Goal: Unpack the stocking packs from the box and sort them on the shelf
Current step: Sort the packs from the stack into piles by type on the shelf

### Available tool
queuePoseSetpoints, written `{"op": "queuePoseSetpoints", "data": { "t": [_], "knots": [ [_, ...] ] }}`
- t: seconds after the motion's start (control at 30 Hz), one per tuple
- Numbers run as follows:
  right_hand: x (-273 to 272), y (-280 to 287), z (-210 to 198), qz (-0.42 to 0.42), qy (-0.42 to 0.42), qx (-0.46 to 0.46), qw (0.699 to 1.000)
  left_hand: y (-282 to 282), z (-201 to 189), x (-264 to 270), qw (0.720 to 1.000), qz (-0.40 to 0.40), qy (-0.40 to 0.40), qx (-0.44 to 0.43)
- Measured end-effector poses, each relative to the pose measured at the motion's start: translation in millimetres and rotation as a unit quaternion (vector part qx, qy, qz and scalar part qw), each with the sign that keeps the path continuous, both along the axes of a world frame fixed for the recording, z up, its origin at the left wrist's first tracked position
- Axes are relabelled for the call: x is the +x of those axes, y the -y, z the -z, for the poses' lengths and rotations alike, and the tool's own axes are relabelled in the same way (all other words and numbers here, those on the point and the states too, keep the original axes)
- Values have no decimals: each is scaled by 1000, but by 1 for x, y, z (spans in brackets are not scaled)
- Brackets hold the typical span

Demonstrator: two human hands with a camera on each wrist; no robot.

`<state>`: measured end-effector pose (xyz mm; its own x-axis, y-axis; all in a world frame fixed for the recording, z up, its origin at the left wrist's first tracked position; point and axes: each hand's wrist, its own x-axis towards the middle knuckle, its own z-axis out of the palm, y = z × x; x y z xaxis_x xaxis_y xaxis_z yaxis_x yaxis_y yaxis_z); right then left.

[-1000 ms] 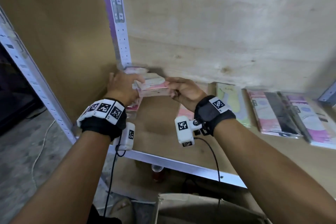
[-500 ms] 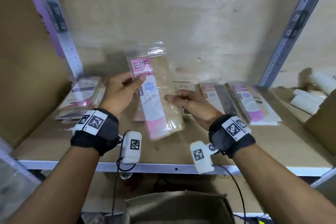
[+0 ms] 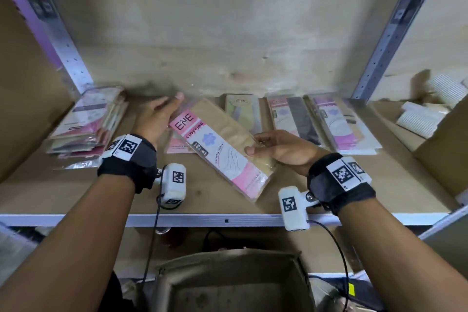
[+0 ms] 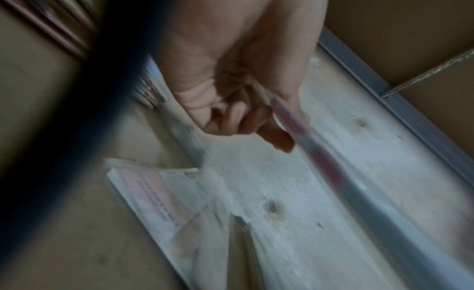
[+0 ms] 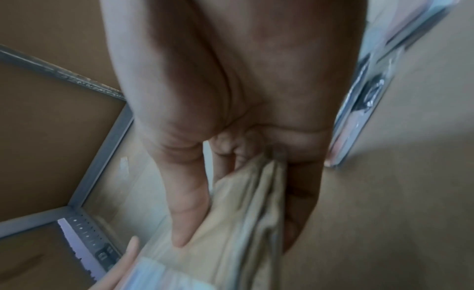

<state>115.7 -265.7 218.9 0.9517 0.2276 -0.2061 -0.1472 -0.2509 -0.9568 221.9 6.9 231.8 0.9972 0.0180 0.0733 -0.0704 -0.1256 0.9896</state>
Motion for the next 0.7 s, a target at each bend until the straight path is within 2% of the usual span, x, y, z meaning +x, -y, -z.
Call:
{"op": "queuePoseSetpoints", "data": {
  "t": [0.1, 0.17, 0.27, 0.33, 0.43, 0.5, 0.6, 0.7],
  "knots": [
    [0, 11, 0, 15, -4, -48, 999, -4, 3, 0, 995, 67, 24, 68],
    [0, 20, 1, 33, 3, -58, 998, -5, 4, 1, 992, 62, 9, 109],
    [0, 24, 2, 42, 4, -37, 998, -3, 4, -4, 991, 61, -18, 120],
    [-2, 20, 3, 33, -6, -14, 999, -1, 3, -8, 991, 47, -4, 123],
    [-4, 14, 4, 31, -6, -4, 999, 0, 1, -13, 995, 25, 42, 84],
    [-5, 11, 3, 33, -6, 13, 999, -1, 0, -14, 997, 20, 46, 61],
    [-7, 10, 1, 36, -2, 40, 999, 0, -4, -15, 999, 37, 8, -6],
    [-10, 9, -1, 29, 9, 47, 998, 3, -8, -16, 991, 66, -38, -114]
  ]
}}
